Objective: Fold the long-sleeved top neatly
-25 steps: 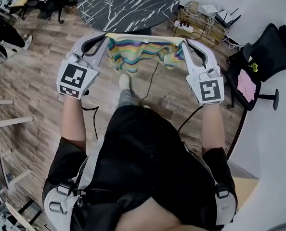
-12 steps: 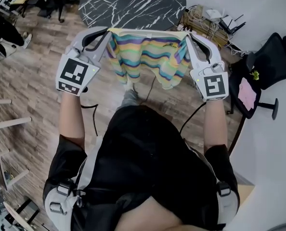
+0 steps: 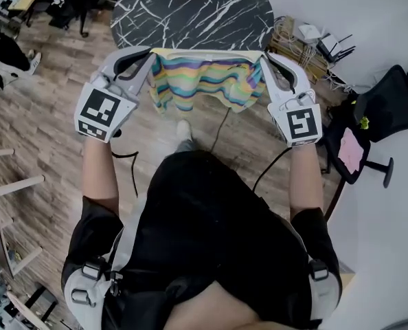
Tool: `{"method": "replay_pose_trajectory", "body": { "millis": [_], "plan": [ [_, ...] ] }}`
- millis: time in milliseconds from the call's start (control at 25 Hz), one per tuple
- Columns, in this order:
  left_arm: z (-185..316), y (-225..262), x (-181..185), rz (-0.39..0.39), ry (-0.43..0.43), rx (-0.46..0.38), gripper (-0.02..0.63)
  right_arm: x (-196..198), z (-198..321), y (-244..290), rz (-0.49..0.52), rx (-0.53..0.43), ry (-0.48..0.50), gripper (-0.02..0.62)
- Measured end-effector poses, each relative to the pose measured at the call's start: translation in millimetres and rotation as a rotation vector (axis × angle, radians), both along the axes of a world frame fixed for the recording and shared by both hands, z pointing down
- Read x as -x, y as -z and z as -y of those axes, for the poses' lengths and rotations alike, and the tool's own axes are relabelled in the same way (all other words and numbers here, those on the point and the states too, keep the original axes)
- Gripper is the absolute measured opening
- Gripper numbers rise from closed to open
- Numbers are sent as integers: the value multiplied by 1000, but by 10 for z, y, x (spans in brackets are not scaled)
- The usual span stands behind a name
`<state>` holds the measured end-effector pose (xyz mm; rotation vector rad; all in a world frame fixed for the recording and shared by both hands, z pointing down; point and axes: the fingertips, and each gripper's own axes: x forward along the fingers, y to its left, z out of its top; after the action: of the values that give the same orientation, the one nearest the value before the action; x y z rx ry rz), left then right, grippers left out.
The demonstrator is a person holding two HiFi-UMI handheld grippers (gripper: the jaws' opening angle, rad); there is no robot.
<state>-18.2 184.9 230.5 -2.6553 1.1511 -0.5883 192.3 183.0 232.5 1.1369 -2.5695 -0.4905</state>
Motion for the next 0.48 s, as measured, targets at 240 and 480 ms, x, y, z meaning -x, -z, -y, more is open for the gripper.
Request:
{"method": "replay_pose_trajectory", "body": {
  "millis": [240,480],
  "plan": [
    [636,-77,215,64,1,4,14,224,632,-97,-47,8,-22,20],
    [1160,-189,404,90,-18,21,14,424,1215,-192,-78,16,-67,20]
  ]
}}
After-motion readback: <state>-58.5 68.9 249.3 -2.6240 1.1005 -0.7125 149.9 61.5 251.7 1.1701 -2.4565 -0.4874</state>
